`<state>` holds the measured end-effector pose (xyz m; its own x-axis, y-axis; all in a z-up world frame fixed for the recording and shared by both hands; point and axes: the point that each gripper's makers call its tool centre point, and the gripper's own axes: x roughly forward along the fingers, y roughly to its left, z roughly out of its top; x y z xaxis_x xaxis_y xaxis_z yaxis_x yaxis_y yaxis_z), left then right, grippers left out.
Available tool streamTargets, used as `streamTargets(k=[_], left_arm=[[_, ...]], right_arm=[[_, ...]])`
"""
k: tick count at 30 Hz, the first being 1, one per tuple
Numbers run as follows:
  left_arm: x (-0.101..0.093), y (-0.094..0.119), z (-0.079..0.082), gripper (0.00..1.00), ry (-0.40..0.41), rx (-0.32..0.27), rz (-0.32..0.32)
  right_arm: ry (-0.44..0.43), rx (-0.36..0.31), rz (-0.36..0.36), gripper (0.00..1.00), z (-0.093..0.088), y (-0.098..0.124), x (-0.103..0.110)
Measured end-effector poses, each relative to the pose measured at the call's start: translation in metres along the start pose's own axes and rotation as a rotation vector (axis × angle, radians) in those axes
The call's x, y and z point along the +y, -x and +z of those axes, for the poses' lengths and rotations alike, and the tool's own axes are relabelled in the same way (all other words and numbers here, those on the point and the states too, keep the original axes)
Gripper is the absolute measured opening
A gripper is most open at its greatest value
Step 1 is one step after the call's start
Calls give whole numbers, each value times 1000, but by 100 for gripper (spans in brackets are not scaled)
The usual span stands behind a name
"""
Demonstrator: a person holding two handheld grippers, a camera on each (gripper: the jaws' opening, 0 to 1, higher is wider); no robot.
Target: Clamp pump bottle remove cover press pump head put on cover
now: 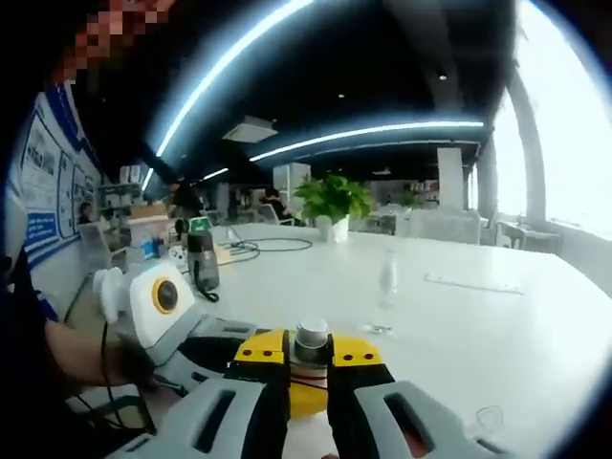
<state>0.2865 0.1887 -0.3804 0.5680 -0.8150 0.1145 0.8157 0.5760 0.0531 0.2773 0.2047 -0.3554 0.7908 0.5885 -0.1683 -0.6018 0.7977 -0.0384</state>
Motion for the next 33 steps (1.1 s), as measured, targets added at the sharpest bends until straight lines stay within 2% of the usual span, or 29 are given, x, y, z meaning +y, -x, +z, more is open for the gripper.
streamTargets(k=[5,8,10,29,33], left_arm=[[-1,-1,-4,14,-2,19,-4],[-1,-2,-8,14,-8,35,-9],[-1,-1,-9,14,-2,39,-10],[-1,-13,-12,14,28,55,-19],[-3,-17,-13,14,42,61,-34]], right_arm=[[88,-1,-23,9,-2,-1,5],[100,18,-23,6,-6,0,8],[114,0,-37,6,-3,-3,4],[-15,-6,-49,7,-6,-3,-9],[-21,-5,-48,6,-6,-2,-10]])
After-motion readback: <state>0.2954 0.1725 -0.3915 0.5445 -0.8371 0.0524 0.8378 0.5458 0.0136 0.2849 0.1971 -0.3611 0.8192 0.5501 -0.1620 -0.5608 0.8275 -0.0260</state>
